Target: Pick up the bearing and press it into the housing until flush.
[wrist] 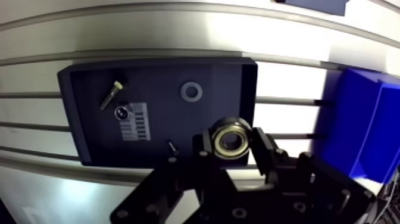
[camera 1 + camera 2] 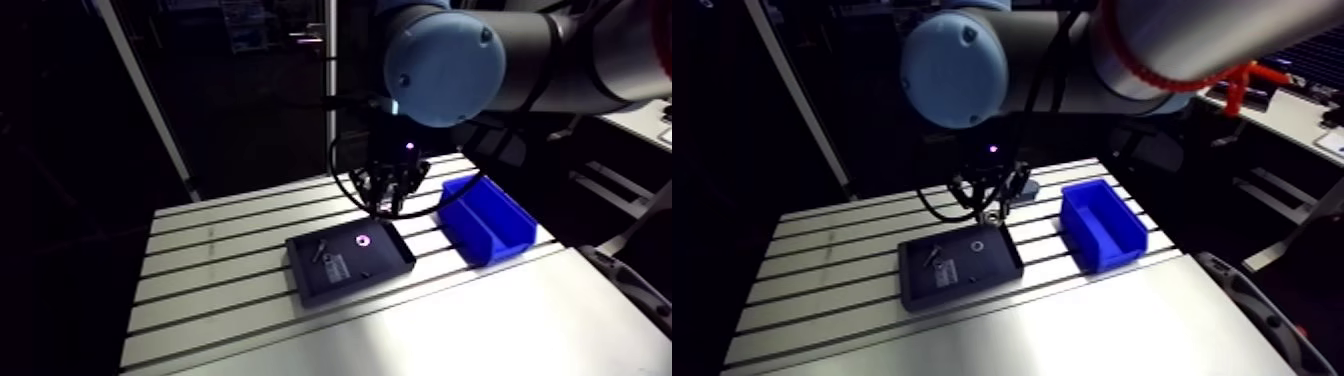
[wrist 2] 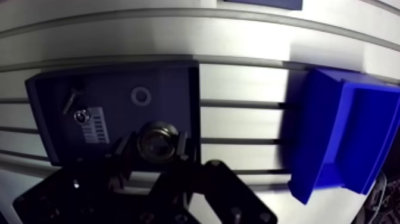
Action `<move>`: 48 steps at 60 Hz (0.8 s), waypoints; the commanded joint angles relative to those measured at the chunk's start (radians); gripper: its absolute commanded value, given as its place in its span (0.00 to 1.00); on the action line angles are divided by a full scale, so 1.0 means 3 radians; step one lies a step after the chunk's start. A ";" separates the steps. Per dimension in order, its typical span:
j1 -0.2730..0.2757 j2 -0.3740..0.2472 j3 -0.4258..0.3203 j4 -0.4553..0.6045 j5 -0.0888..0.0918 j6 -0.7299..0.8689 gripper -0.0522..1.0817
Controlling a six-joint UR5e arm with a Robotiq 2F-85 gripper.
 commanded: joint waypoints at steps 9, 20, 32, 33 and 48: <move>-0.0013 -0.0086 -0.0338 0.0361 -0.0018 0.0012 0.65; -0.0108 -0.0081 -0.0417 0.0378 -0.0023 -0.0028 0.66; -0.0152 -0.0016 -0.0556 0.0368 -0.0037 -0.0029 0.68; -0.0152 0.0007 -0.0591 0.0368 -0.0034 -0.0029 0.68; -0.0152 0.0222 -0.0850 0.0369 -0.0038 -0.0016 0.71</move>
